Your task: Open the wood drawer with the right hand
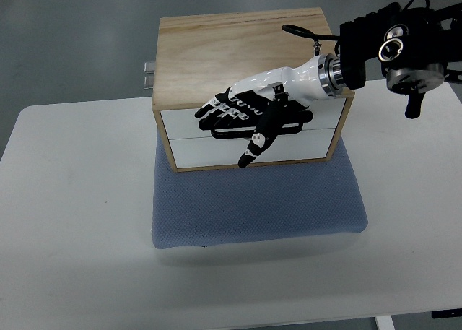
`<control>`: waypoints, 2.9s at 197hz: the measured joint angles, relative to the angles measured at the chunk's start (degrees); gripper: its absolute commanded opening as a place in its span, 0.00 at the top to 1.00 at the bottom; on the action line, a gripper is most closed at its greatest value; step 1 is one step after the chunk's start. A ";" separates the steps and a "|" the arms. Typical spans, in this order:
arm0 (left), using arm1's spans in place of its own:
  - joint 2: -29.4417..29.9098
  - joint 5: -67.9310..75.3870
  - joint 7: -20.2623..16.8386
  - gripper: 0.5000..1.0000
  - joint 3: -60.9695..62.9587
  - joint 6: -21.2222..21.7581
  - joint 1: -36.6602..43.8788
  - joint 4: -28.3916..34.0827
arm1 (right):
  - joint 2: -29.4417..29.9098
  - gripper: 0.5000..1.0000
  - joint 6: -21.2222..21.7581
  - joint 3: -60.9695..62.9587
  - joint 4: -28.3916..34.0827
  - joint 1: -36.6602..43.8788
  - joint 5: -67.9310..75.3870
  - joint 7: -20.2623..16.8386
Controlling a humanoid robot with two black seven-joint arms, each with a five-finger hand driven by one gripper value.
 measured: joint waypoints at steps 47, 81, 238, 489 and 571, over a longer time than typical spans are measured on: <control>0.00 0.00 0.00 0.00 0.00 0.00 0.00 0.00 | -0.32 0.09 -1.31 -0.37 -0.03 -0.37 -0.78 -1.94; 0.00 0.00 0.00 0.00 0.00 0.00 0.00 0.00 | -0.71 0.10 -2.31 -0.68 -0.09 -1.18 -2.65 -2.50; 0.00 0.00 0.00 0.00 0.00 0.00 0.00 0.00 | -1.78 0.09 -1.30 -2.11 -0.13 -2.99 -3.65 -2.56; 0.00 0.00 -0.01 0.00 0.00 0.00 0.00 0.00 | -14.67 0.09 17.21 2.51 5.05 2.93 -3.34 -2.04; 0.00 0.00 -0.02 0.00 0.00 0.00 0.00 0.00 | -26.55 0.10 16.88 19.58 0.42 -5.94 6.63 -1.76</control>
